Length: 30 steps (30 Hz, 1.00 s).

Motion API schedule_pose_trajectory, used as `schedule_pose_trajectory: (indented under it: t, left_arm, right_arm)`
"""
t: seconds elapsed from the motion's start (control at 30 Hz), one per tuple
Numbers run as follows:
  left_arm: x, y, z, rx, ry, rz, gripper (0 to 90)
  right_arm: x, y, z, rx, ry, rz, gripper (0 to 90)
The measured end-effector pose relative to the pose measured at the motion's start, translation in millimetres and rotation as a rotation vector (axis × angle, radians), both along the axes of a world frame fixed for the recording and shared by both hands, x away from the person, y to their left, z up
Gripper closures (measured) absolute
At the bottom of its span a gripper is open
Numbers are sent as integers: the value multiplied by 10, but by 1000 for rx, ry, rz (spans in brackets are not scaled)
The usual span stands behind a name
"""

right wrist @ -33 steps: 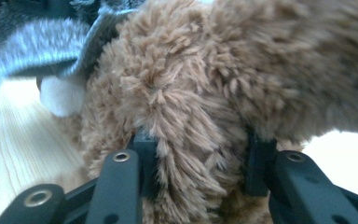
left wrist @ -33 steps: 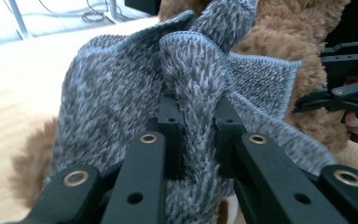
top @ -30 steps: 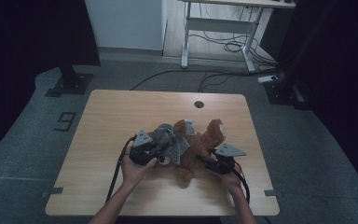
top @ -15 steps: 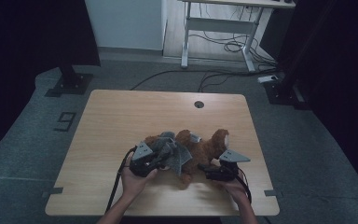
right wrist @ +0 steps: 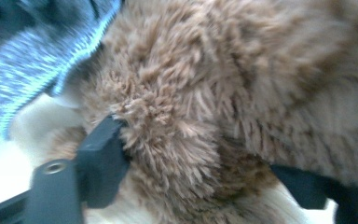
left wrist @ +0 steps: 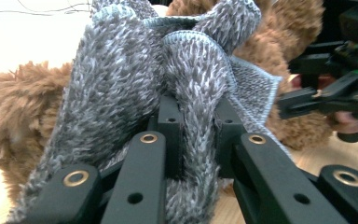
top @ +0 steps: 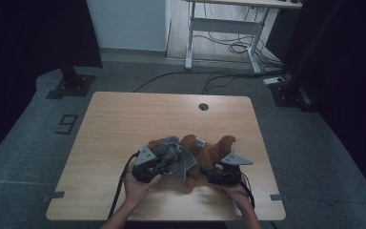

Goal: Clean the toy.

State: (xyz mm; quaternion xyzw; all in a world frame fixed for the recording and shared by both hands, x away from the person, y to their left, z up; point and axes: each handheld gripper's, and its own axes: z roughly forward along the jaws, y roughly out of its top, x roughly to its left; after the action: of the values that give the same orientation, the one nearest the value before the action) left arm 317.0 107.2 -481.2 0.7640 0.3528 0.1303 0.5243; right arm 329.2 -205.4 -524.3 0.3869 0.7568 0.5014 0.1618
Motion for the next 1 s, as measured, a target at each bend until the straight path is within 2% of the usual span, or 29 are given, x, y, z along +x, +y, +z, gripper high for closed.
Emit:
schedule_pose_trajectory:
  t: [0.07,0.13,0.23,0.33,0.47,0.57,0.67,0.73,0.83,1.0]
  left_arm:
    - [-7,0,61,-11,10,-11,773]
    - [-33,-29,151,-12,1,-27,772]
    - [-83,-138,318,-19,-28,-63,772]
    - [-92,-339,472,-27,-46,-112,770]
    - [-4,-729,575,11,-49,-170,769]
    - [129,-1009,533,62,-29,-185,767]
    - [273,-1218,393,116,17,-184,764]
    - [321,-1304,291,151,28,-179,764]
    - [321,-1310,230,156,19,-169,768]
    - [273,-1186,264,171,-11,-143,770]
  right_arm:
    - [-8,-3,-18,-15,-11,-10,383]
    - [-19,-21,-32,-18,-14,-18,445]
    - [-22,-21,-35,-22,-20,-17,467]
    - [-21,-17,-41,-27,-27,-17,489]
    - [-19,-24,-63,-16,-34,-21,508]
    - [-29,-25,-70,-17,-38,-17,518]
    - [-43,-24,-82,-21,-49,-20,527]
    - [-45,-22,-84,-23,-50,-19,530]
    - [-45,-27,-98,-34,-51,-23,543]
    - [-51,-39,-106,-28,-55,-15,559]
